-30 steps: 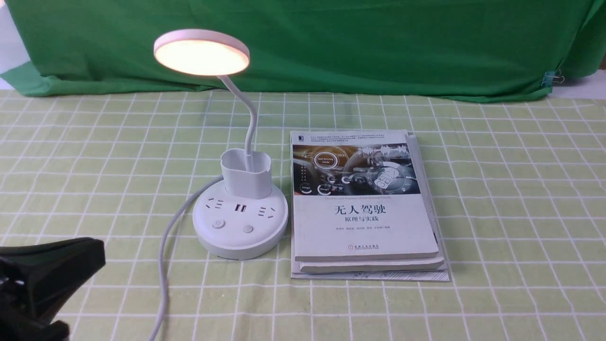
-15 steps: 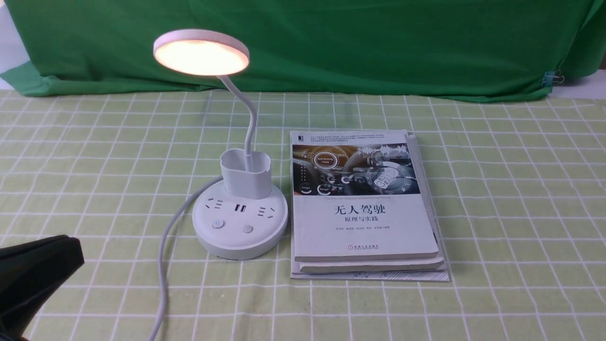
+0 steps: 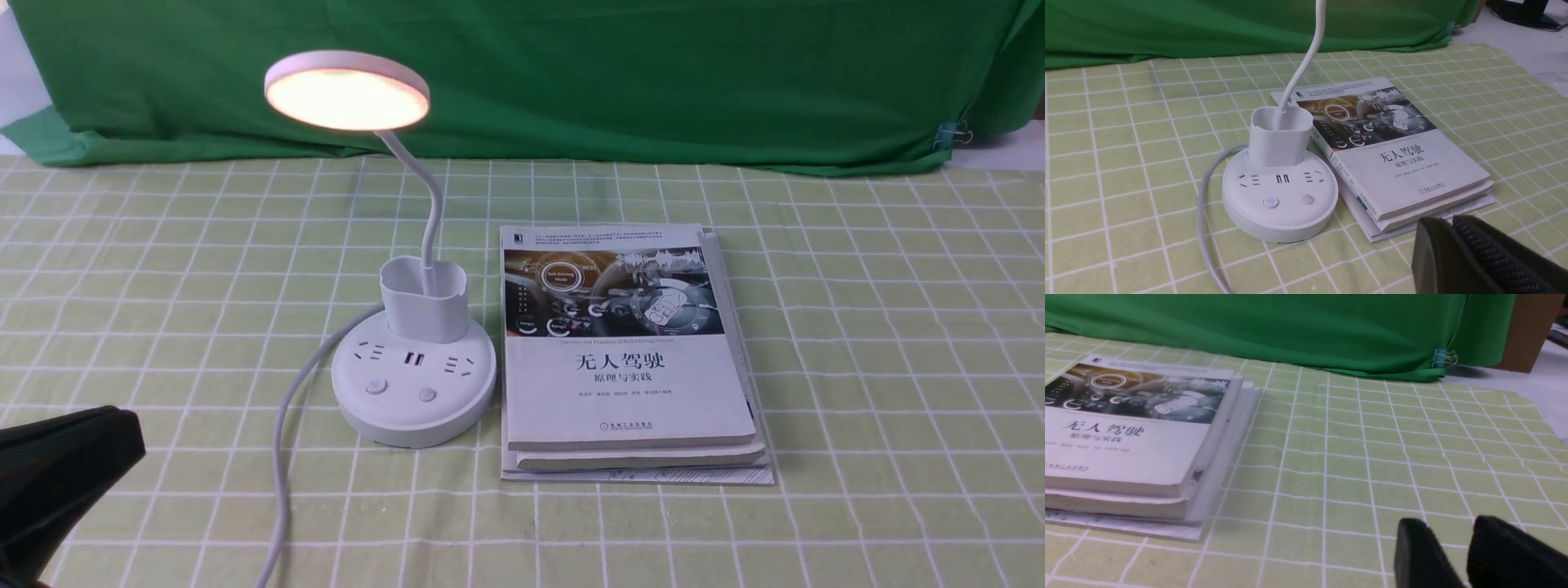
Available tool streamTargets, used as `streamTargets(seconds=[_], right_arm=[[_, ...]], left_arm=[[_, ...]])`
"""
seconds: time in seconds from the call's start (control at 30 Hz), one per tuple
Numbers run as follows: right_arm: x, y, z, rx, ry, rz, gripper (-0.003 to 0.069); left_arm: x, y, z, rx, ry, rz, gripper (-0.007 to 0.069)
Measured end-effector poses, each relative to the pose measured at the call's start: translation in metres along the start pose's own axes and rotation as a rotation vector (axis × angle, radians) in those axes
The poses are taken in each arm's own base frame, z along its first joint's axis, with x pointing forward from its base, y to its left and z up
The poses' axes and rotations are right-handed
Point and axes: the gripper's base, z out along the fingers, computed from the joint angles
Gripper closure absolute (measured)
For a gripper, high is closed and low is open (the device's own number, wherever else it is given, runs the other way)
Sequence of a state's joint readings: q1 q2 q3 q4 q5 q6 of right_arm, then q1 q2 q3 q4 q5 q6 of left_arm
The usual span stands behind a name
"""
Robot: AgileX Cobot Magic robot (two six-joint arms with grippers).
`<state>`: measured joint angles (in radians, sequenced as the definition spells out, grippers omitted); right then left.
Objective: Turn on the table lamp on the green coffee tablecloth with your hand.
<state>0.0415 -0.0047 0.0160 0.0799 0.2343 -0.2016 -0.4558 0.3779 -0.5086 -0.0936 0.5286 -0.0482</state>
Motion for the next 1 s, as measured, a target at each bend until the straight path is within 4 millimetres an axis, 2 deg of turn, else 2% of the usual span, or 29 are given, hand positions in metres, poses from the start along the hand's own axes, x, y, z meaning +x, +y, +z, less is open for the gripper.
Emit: streamTargets(seconds=[0.13,0.23,0.27,0.3,0.33,0.4,0.47,0.6,0.73,0.83,1.0], right_arm=[[0.0,0.0,0.0,0.0,0.0,0.0,0.0417],[0.0,0.0,0.0,0.0,0.0,0.0,0.0417],[0.0,0.0,0.0,0.0,0.0,0.0,0.0417],[0.0,0.0,0.0,0.0,0.0,0.0,0.0417],[0.0,0.0,0.0,0.0,0.0,0.0,0.0417],[0.0,0.0,0.0,0.0,0.0,0.0,0.0417],[0.0,0.0,0.0,0.0,0.0,0.0,0.0417],[0.0,0.0,0.0,0.0,0.001,0.0,0.0417],[0.0,0.0,0.0,0.0,0.0,0.0,0.0417],[0.0,0.0,0.0,0.0,0.0,0.0,0.0417],[0.0,0.0,0.0,0.0,0.001,0.0,0.0417]], left_arm=[[0.009,0.007,-0.001,-0.075,-0.027,-0.023,0.0606],[0.034,0.018,-0.002,-0.195,-0.047,-0.04,0.0606],[0.033,0.019,-0.004,-0.202,-0.056,-0.04,0.0606],[0.05,0.024,-0.006,-0.268,-0.077,-0.047,0.0606],[0.052,0.024,-0.005,-0.269,-0.071,-0.047,0.0606],[0.074,0.029,-0.008,-0.342,-0.112,-0.054,0.0606],[0.083,0.03,-0.009,-0.373,-0.158,-0.052,0.0606],[0.094,0.035,-0.004,-0.4,-0.217,-0.039,0.0606],[0.106,0.037,0.002,-0.399,-0.18,-0.045,0.0606],[0.123,0.04,0.01,-0.392,-0.141,-0.056,0.0606],[0.121,0.04,0.011,-0.388,-0.183,-0.055,0.0606]])
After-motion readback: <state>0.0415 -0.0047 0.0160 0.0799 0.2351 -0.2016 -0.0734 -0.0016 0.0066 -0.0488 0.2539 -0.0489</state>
